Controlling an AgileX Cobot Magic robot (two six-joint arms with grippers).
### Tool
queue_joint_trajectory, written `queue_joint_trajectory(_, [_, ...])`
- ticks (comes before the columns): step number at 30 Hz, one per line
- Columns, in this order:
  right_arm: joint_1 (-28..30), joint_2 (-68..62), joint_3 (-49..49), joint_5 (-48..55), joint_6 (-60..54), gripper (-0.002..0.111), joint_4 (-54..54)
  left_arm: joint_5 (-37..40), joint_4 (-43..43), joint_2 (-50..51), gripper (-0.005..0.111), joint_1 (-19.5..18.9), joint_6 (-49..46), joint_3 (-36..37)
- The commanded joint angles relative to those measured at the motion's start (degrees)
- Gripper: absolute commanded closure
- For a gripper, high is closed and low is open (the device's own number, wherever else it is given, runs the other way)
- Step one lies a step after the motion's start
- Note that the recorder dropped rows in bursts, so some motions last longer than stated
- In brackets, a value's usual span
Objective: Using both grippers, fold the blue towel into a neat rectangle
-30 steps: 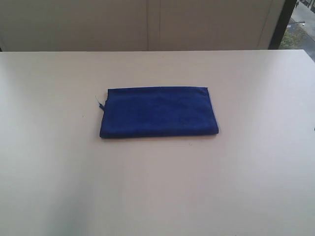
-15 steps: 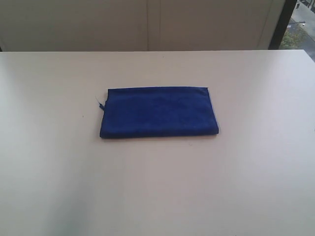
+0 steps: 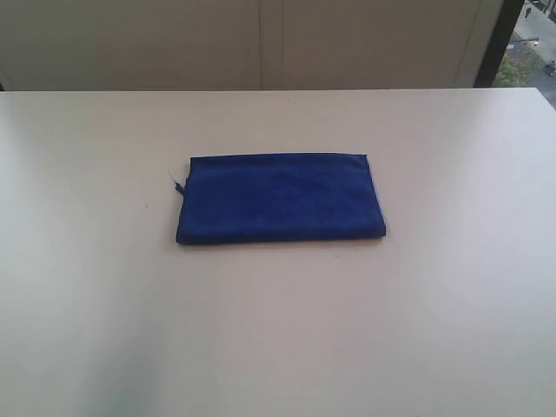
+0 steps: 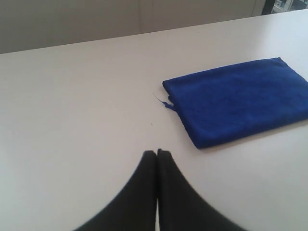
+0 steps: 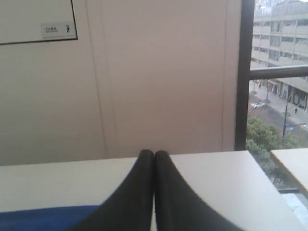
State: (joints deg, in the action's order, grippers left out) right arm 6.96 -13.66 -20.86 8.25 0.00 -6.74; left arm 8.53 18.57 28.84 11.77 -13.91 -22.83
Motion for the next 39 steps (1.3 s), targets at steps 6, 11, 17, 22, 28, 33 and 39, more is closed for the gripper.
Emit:
queue_joint_trajectory(6, [2.1, 8.5, 0.3, -0.6, 0.0, 0.108, 0.4, 0.1, 0.7, -0.2, 0.107, -0.2, 0.0, 0.2])
queue_joint_trajectory(11, [2.1, 8.9, 0.3, -0.6, 0.0, 0.108, 0.4, 0.1, 0.7, -0.2, 0.107, -0.2, 0.0, 0.2])
queue_joint_trajectory(17, [2.1, 9.6, 0.3, -0.6, 0.0, 0.108, 0.4, 0.0, 0.7, -0.2, 0.107, -0.2, 0.0, 0.2])
queue_joint_trajectory(22, [2.1, 12.8, 2.7, -1.3, 0.0, 0.108, 0.4, 0.0, 0.7, -0.2, 0.107, -0.2, 0.0, 0.2])
queue_joint_trajectory(28, [2.1, 13.7, 8.3, -1.0, 0.0, 0.108, 0.4, 0.0, 0.7, -0.2, 0.107, -0.2, 0.0, 0.2])
queue_joint_trajectory(33, [2.1, 13.7, 12.7, -1.1, 0.0, 0.108, 0.4, 0.0, 0.7, -0.2, 0.107, -0.2, 0.0, 0.2])
queue_joint_trajectory(39, [2.2, 13.7, 18.7, -1.0, 0.0, 0.108, 0.4, 0.0, 0.7, -0.2, 0.107, -0.2, 0.0, 0.2])
